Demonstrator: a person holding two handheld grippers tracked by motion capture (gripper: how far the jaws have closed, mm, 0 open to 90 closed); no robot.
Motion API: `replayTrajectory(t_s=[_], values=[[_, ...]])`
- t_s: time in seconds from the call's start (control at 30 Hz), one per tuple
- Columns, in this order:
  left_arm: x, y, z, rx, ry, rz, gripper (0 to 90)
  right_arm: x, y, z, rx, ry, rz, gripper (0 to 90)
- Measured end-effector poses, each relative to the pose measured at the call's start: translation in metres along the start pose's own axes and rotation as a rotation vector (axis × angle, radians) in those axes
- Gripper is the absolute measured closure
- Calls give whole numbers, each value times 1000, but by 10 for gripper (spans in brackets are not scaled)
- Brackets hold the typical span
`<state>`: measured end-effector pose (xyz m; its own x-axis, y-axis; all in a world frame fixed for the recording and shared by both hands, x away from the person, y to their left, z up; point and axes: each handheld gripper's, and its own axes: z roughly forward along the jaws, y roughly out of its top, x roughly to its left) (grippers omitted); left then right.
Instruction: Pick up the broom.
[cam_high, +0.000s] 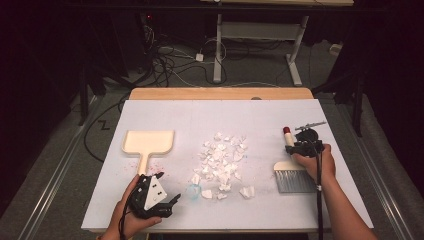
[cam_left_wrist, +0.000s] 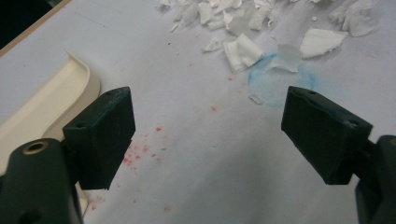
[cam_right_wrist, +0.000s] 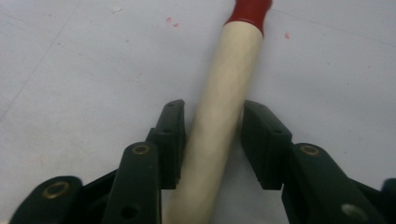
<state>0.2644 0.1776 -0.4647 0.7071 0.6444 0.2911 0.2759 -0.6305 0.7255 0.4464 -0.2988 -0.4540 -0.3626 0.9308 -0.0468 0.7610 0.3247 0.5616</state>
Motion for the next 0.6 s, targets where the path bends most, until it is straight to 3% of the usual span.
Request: replayTrajectory(t_s=[0.1,0.17,0.4,0.6], values=[[0,0,0,3,0,1,170,2,0,0,-8,10,-4,702],[-1,0,-1,-8,3,-3,172,4,-1,0,-11,4,-33,706],[-2,1,-3,-22,5,-4,177,1,-3,-3,-35,34,-16,707],[-2,2,-4,-27,5,-7,177,-6,-3,-28,-179,57,20,708]])
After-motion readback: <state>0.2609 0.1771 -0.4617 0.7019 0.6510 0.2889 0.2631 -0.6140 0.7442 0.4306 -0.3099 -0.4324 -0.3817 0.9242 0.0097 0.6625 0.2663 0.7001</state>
